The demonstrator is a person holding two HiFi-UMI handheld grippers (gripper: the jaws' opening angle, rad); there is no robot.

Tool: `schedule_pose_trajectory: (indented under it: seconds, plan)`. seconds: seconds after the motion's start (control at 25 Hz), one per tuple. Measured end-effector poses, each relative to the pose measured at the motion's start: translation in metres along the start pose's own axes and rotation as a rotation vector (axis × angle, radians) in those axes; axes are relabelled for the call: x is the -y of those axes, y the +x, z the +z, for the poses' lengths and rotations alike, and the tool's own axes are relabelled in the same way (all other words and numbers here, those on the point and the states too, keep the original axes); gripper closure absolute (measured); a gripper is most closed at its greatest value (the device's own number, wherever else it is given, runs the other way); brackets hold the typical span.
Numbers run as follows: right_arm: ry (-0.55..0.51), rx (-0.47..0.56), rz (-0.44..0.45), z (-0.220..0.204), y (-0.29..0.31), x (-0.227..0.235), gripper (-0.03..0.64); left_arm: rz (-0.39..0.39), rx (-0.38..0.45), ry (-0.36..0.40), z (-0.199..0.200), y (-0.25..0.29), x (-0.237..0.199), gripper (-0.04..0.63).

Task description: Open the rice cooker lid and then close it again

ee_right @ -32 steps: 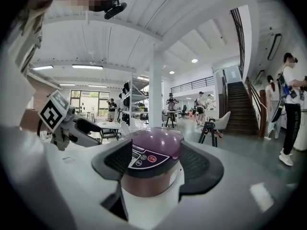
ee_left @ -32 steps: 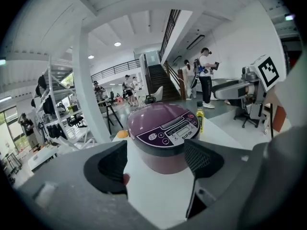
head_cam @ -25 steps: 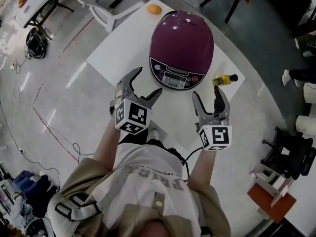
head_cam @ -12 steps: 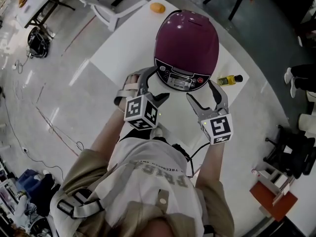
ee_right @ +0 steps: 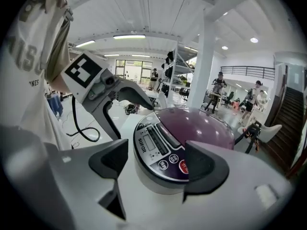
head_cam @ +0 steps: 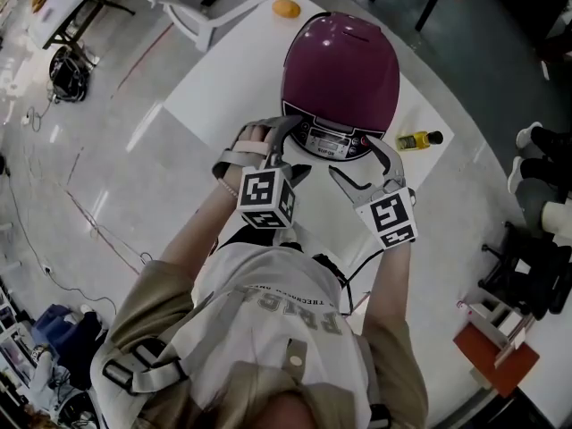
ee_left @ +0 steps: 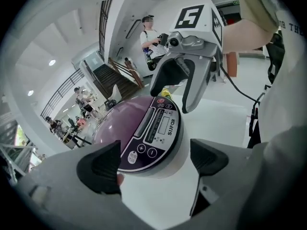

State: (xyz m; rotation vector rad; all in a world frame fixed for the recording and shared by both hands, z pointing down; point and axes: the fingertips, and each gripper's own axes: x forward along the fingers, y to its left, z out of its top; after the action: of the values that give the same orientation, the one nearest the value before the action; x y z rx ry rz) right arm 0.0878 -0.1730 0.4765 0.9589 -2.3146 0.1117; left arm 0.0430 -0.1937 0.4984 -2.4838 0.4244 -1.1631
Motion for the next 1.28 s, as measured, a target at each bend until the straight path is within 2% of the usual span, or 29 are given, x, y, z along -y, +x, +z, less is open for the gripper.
schedule_pose_trajectory:
  seconds: [0.32, 0.6, 1.28]
  plan:
    - [-0.103, -0.125, 0.057, -0.01, 0.016, -0.011, 0.27, -0.038, -0.04, 0.139, 0.005, 0.012, 0.007, 0.118]
    - [-0.141, -0.175, 0.082, -0.013, 0.025, -0.017, 0.262, -0.073, -0.06, 0.197, 0.006, 0.02, 0.014, 0.115]
    - [-0.245, -0.268, 0.105, -0.02, 0.025, -0.02, 0.261, -0.082, -0.137, 0.317, 0.004, 0.033, 0.021, 0.114]
